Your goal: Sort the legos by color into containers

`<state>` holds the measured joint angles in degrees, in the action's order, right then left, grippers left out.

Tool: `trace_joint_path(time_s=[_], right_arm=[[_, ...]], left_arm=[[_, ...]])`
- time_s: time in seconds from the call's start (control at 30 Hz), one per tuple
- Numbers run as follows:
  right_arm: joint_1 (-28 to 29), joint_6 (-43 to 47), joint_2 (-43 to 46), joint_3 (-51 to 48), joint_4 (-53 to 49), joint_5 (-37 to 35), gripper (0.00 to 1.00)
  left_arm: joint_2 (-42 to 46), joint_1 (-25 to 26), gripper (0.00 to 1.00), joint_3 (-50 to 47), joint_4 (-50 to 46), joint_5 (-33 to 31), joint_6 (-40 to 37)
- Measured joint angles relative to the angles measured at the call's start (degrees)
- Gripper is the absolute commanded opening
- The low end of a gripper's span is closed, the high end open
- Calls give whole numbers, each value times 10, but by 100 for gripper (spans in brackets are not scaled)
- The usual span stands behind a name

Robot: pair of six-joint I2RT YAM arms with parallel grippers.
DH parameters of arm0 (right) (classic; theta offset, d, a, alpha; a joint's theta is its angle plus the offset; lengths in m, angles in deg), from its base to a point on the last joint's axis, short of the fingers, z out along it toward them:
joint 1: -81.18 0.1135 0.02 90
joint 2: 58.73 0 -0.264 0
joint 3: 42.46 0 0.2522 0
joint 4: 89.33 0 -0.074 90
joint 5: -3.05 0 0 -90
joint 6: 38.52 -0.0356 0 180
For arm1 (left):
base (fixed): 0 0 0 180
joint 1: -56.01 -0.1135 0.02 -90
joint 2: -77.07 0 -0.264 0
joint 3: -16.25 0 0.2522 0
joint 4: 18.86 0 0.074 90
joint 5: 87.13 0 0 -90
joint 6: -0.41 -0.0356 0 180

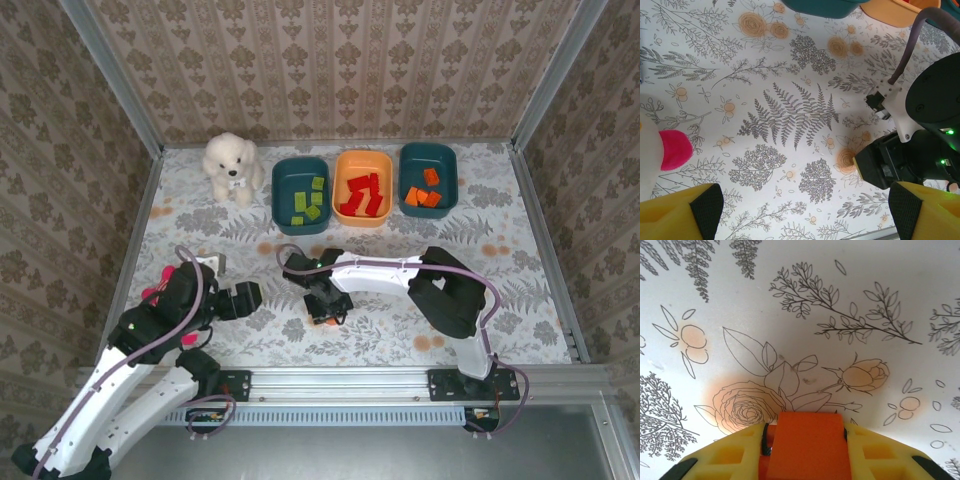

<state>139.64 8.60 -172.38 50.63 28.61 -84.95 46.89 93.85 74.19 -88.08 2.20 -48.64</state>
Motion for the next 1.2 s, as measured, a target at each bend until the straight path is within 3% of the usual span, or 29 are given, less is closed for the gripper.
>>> trace_joint_path(time_s=[0.17, 0.27, 0.4, 0.57, 0.83, 1.2], right_arm=[[-16, 7, 9, 22, -26, -13, 25], [-68, 22, 49, 34, -47, -21, 25], [-196, 57, 109, 71, -63, -36, 25], [-351, 101, 104, 147, -68, -48, 24], [-511, 103, -67, 318, -45, 2, 24], [-562, 93, -274, 531, -46, 53, 26]], left_arm=[[-21, 0, 89, -3, 21, 8, 0], [-64, 0, 89, 4, 51, 13, -5], [-158, 0, 89, 36, 116, 24, -11], [-286, 1, 90, 94, 202, 44, -18], [-501, 3, 90, 247, 294, 85, -35], [-691, -23, 90, 438, 343, 119, -39]])
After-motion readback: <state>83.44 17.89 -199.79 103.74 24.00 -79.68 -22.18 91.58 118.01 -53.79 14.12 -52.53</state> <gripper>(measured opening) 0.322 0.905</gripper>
